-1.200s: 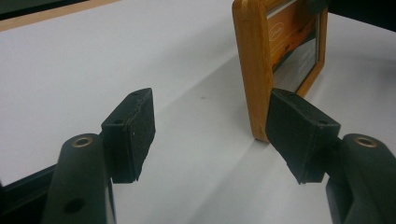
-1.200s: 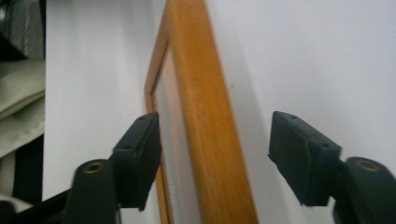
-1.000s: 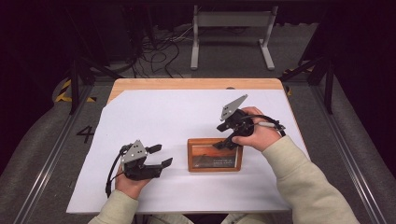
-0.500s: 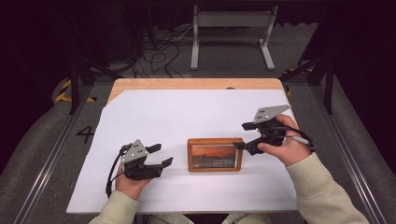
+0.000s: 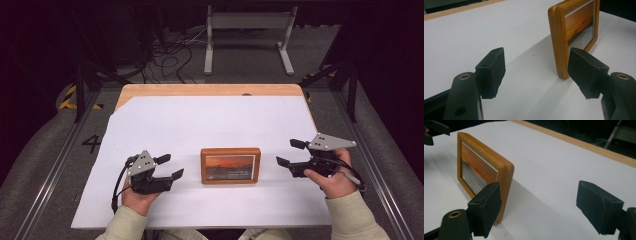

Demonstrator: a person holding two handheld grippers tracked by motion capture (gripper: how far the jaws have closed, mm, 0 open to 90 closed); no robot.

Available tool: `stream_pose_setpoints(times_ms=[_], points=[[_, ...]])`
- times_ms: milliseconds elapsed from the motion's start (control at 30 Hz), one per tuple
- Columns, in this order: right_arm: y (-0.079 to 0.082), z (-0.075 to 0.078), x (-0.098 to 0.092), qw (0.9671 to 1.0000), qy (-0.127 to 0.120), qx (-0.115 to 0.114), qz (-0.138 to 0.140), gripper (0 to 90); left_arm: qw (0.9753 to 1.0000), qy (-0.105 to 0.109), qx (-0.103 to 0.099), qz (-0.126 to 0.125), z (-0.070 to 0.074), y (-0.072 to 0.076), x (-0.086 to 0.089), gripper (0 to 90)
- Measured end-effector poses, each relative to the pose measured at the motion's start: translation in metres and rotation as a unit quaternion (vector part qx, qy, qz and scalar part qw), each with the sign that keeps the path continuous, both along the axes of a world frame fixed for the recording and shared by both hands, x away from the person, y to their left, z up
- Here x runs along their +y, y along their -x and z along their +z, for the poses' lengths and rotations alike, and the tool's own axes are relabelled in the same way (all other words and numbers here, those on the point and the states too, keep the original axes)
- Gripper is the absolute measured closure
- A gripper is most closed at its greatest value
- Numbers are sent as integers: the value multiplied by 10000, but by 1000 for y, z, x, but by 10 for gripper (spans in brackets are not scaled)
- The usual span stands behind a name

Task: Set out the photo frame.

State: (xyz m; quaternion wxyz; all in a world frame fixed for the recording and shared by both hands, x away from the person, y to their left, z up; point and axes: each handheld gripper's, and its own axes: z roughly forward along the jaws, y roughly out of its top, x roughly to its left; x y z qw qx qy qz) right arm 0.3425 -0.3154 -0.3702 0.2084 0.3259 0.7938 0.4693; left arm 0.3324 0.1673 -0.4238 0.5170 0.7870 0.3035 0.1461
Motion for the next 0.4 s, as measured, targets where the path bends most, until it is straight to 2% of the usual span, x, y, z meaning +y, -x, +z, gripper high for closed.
stream_pose_setpoints(times_ms=[167,300,400], points=[[6,-18,-14,9995,-127,-252,-101,203,10000,53,-25,-51,1,1,1,299],[5,-25,-18,9996,-149,-239,-67,187,10000,41,-72,-51,1,1,3,296],[4,-29,-19,9996,-160,-203,-112,187,9999,104,-29,-46,1,1,4,297]])
